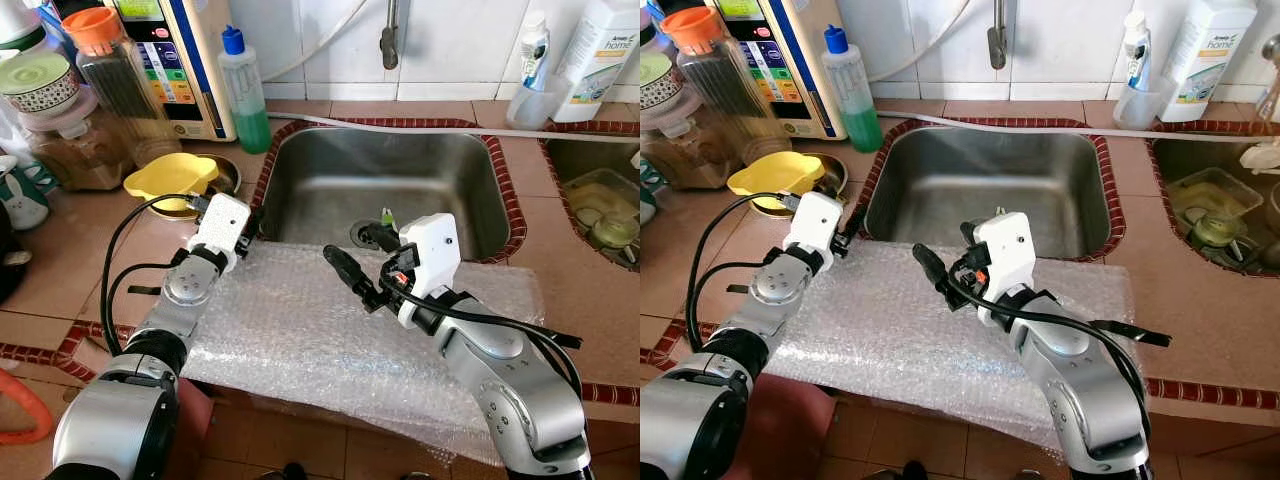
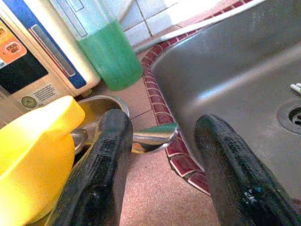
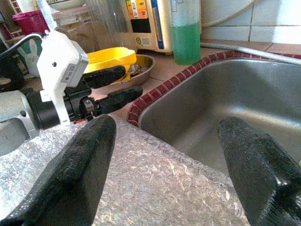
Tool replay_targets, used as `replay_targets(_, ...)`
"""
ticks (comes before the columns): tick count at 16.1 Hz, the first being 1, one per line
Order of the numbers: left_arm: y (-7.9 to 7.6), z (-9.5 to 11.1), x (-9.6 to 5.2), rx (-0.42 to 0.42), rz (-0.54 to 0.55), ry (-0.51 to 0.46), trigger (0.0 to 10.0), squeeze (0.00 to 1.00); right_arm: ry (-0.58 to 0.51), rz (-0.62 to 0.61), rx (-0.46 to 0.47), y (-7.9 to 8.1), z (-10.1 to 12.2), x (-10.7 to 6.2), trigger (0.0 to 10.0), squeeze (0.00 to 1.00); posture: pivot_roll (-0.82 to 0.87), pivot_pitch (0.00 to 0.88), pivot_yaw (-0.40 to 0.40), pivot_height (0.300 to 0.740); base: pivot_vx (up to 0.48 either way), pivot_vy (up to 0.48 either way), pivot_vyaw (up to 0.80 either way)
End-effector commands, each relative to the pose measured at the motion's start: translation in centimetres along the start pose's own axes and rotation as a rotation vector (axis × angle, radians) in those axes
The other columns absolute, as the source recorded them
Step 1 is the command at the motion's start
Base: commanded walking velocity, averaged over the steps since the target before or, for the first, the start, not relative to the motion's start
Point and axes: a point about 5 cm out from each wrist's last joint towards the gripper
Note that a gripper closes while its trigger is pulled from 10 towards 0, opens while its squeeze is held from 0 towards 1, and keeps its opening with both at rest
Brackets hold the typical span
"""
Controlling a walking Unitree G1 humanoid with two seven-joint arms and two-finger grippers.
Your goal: Kitchen organization
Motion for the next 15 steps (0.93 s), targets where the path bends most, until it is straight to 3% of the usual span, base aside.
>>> replay_targets(1,0.58,-0.27,-0.27,0.016,0.013,0.014,0.0,0.0,-0.022,-0.001,-0.006,0.11,0.69,-0.05,10.0,0.0,-0.32,0.158,0.12,0.74,0.0,0.0,0.0)
replay_targets(12,0.84,-0.28,-0.31,0.013,0.027,0.014,0.0,0.0,-0.022,0.001,0.0,0.19,0.7,0.13,10.0,0.0,-0.31,0.159,0.119,0.74,0.0,0.0,0.0)
replay_targets(15,0.88,0.48,-0.08,0.014,0.021,-0.027,0.0,0.0,-0.023,0.003,-0.002,0.21,0.71,0.22,10.0,0.0,-0.31,0.158,0.116,0.74,0.0,0.0,0.0)
Point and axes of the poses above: a point about 5 cm out from each wrist's last joint towards the gripper, its own x axis pointing out of the wrist towards the gripper, its own z axis along the axis of the wrist's last joint, y = z × x, and after that the axes turned 15 degrees about -x, right-handed
